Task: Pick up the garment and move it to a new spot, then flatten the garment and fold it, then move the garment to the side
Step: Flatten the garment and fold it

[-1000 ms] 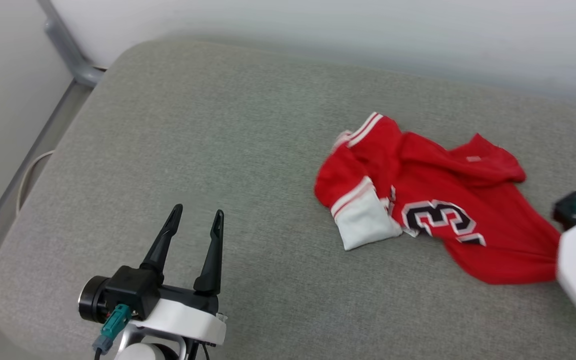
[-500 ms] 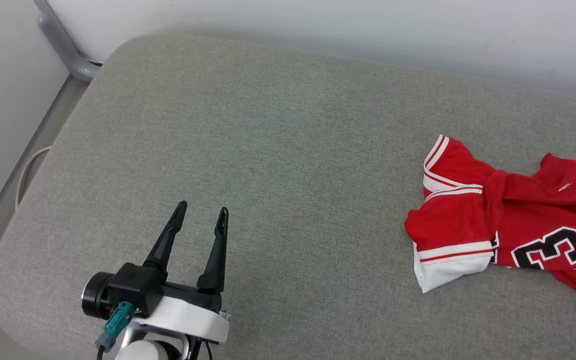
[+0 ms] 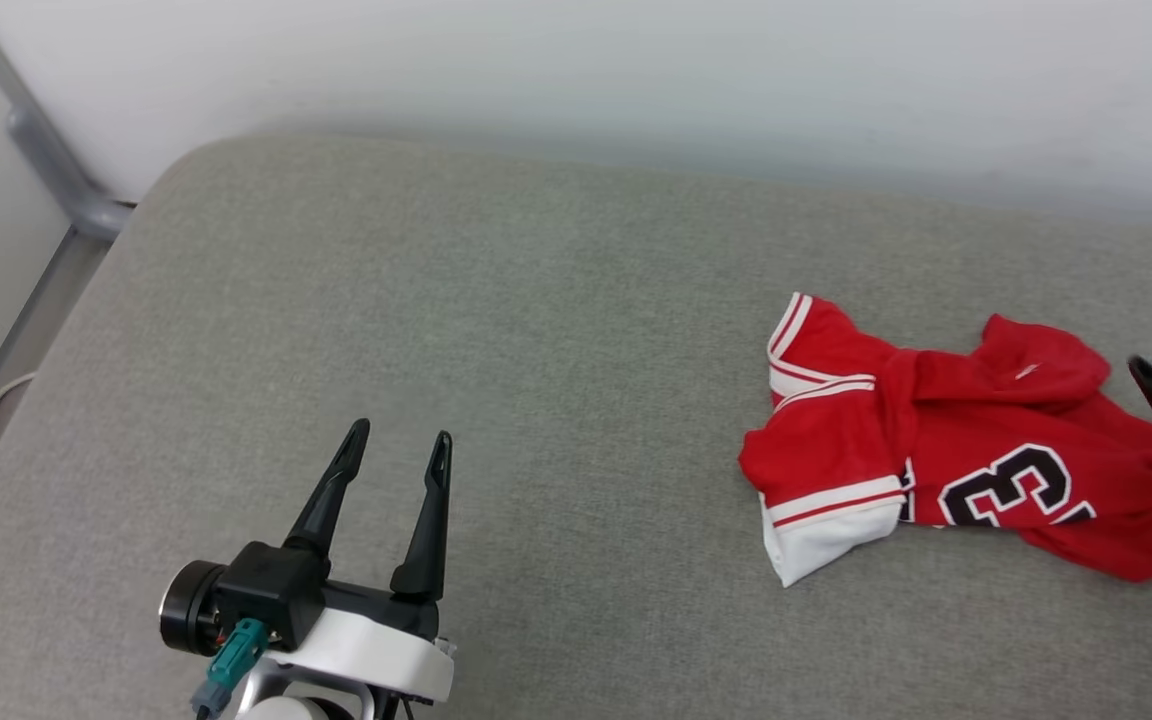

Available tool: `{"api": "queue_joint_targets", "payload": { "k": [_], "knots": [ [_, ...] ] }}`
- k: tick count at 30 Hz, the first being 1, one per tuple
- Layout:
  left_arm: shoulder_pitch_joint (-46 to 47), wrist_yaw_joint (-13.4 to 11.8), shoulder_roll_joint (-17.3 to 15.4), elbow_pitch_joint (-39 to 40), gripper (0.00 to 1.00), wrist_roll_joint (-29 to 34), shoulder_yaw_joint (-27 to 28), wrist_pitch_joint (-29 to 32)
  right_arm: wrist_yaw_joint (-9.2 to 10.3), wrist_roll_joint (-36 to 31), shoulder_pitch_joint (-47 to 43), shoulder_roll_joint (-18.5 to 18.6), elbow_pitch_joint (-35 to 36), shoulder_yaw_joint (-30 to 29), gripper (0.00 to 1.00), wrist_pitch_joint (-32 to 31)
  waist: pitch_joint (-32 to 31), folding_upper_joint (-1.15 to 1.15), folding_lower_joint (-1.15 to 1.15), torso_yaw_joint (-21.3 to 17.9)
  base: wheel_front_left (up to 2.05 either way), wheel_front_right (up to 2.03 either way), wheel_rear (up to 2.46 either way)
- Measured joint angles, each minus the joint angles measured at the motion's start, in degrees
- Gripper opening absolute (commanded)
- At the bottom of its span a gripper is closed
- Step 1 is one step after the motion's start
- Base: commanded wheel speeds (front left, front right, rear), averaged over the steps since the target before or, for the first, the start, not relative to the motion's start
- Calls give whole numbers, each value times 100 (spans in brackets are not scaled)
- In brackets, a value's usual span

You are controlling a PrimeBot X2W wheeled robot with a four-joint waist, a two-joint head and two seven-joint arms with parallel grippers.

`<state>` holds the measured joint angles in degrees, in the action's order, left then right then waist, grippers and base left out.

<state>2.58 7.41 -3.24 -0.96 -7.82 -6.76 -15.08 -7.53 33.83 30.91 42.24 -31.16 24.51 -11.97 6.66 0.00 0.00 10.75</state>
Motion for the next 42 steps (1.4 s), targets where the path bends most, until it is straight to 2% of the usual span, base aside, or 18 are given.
{"api": "queue_joint_targets", "payload": {
  "k": [6,12,16,21,25,30,33,36,37,42],
  "knots": [
    [-101,0,3,25,100,-87,-125,0,0,-2,-550,-787,580,-842,100,1162,-232,0,0,-302,0,0,0],
    [-190,0,10,-55,100,-197,-342,0,0,-465,-1573,-1738,1260,-1615,100,2102,-392,0,0,-516,0,0,0],
    [-259,0,15,-71,100,-263,-435,0,1,-871,-2158,-2336,1705,-1983,100,2473,-453,0,0,-592,0,0,0],
    [-386,0,18,-201,100,-198,-570,0,1,-1350,-2576,-2920,2050,-2306,100,2614,-462,0,0,-695,0,0,0],
    [-385,0,19,-220,100,-175,-602,1,1,-1526,-2698,-3153,2220,-2423,100,2637,-411,0,-1,-749,0,0,0],
    [-266,0,20,-235,100,-137,-680,0,1,-1570,-2754,-3237,2409,-2564,100,2614,-309,0,0,-845,0,0,0],
    [-86,0,20,-555,100,-164,-935,2,2,-1589,-2771,-3253,2518,-2609,100,2562,-236,0,0,-923,0,0,0],
    [221,0,22,-858,100,-302,-1276,481,1,-1645,-2795,-3276,2584,-2669,100,2506,-153,0,0,-1014,0,0,0],
    [575,1,29,-1025,100,-579,-1656,1303,2,-1689,-2800,-3311,2658,-2661,100,2479,-46,0,0,-1111,0,0,0],
    [1030,1,13,-1254,100,-1135,-2089,2681,2,-1763,-2787,-3345,2725,-2628,100,2471,157,0,0,-1296,0,0,0]
  ]
}}
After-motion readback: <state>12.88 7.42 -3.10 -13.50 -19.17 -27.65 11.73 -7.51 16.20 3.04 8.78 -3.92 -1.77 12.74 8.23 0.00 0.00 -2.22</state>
